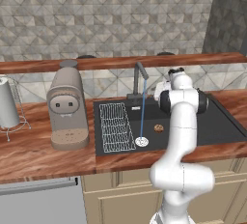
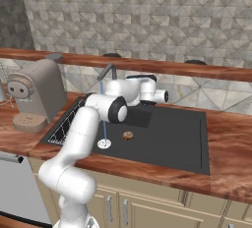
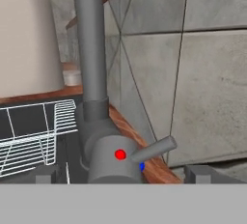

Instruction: Turn on the sink faucet. Then move the mushroom from the counter to the sink. Turn off the sink. Move the vegetable from the sink to the pot next to the stove. Finally move the pot to the rear left burner.

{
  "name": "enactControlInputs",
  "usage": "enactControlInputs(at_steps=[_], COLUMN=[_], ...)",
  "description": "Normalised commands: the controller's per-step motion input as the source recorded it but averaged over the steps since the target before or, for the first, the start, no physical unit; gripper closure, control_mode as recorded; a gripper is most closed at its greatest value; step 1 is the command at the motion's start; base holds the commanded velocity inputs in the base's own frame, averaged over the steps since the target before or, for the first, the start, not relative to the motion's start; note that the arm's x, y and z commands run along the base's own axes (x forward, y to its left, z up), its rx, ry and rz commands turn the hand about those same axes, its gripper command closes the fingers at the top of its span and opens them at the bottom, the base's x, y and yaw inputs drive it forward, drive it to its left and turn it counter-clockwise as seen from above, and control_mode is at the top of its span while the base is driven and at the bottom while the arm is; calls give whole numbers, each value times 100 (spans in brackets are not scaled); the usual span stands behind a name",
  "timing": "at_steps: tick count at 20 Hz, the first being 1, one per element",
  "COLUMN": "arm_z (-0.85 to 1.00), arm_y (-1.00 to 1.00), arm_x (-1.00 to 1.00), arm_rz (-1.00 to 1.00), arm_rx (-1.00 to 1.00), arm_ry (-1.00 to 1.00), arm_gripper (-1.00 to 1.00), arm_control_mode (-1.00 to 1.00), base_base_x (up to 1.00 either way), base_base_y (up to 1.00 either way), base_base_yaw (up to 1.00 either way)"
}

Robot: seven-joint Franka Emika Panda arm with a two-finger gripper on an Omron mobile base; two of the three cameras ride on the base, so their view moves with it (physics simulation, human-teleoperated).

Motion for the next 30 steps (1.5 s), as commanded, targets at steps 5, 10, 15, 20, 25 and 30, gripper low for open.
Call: enactControlInputs(at_steps=[5, 10, 15, 20, 25, 30], arm_z=[-8, 0, 0, 0, 0, 0], arm_y=[8, 28, 37, 44, 61, 71], arm_x=[20, 15, 18, 16, 10, 2], arm_rz=[0, 0, 0, 1, 6, 11], arm_rx=[5, 5, 3, 3, 1, 0], arm_ry=[2, 0, 2, 2, 1, 1], arm_gripper=[-100, -100, -100, -100, -100, -100], arm_control_mode=[-100, -100, -100, -100, -100, -100], base_base_x=[0, 0, 0, 0, 0, 0], base_base_y=[0, 0, 0, 0, 0, 0], base_base_yaw=[0, 0, 0, 0, 0, 0])
